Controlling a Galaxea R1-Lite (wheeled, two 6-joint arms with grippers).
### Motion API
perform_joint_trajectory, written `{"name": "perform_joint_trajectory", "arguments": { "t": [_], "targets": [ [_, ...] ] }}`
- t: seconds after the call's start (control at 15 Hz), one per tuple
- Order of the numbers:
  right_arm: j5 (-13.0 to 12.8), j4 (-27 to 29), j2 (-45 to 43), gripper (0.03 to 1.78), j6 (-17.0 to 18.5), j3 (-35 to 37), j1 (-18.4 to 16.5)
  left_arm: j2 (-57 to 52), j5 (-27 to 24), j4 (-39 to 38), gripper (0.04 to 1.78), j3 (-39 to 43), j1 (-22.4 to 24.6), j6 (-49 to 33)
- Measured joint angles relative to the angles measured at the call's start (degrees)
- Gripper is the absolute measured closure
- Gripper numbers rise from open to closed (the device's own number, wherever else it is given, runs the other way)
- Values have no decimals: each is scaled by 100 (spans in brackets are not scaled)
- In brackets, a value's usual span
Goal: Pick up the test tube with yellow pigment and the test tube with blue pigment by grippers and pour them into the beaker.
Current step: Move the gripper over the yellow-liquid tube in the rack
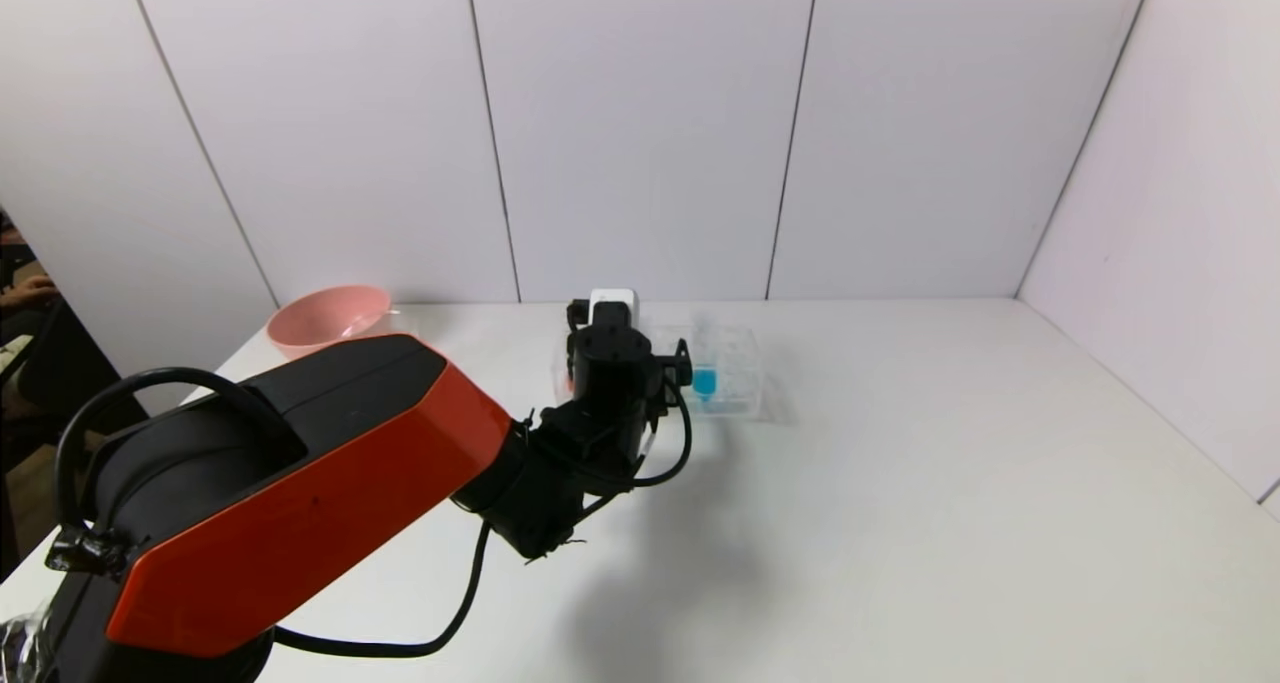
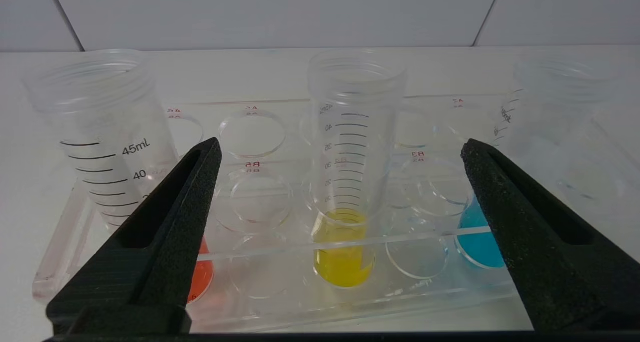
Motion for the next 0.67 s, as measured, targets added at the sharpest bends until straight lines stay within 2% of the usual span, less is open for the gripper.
{"name": "perform_joint_trajectory", "arguments": {
  "t": [0.67],
  "targets": [
    [0,0,0,4,0,0,2,258,20,-2,17,-279,156,260]
  ]
}}
